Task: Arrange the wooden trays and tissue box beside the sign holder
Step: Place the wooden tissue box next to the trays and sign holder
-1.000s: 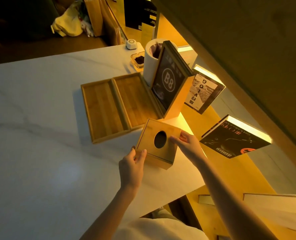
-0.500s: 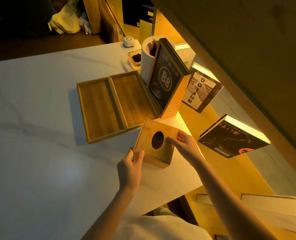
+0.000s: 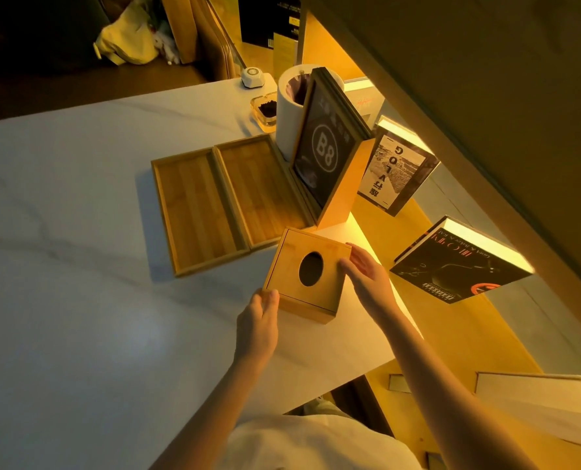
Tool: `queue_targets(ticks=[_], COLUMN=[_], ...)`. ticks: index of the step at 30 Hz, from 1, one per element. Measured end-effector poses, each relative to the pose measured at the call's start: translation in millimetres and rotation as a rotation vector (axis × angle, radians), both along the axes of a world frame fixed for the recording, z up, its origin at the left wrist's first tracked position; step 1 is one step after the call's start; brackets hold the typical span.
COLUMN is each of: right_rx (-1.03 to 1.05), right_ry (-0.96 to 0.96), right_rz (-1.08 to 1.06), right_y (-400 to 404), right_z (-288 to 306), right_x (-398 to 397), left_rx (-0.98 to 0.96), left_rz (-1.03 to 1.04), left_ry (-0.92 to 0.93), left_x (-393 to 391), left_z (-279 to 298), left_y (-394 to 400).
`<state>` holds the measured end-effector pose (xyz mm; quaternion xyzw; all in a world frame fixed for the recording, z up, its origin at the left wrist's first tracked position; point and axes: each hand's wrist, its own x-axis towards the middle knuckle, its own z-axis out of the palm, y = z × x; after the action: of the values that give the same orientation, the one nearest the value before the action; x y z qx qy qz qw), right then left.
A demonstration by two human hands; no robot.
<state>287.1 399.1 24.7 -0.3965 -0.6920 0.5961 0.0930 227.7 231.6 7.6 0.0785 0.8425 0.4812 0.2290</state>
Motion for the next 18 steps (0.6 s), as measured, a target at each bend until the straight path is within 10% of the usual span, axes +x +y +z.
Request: queue_targets(ticks=[18], right_rx=[0.144], right_ry=[-0.023], right_rz=[-0.282], right_y=[-42.0], right_z=[-21.6], right_x=[18.4], left_rx=[0.038], left_rz=[-0.119], left_ry=[-0.078], left_x=[-58.5], left_z=[2.2], left_y=[9.7])
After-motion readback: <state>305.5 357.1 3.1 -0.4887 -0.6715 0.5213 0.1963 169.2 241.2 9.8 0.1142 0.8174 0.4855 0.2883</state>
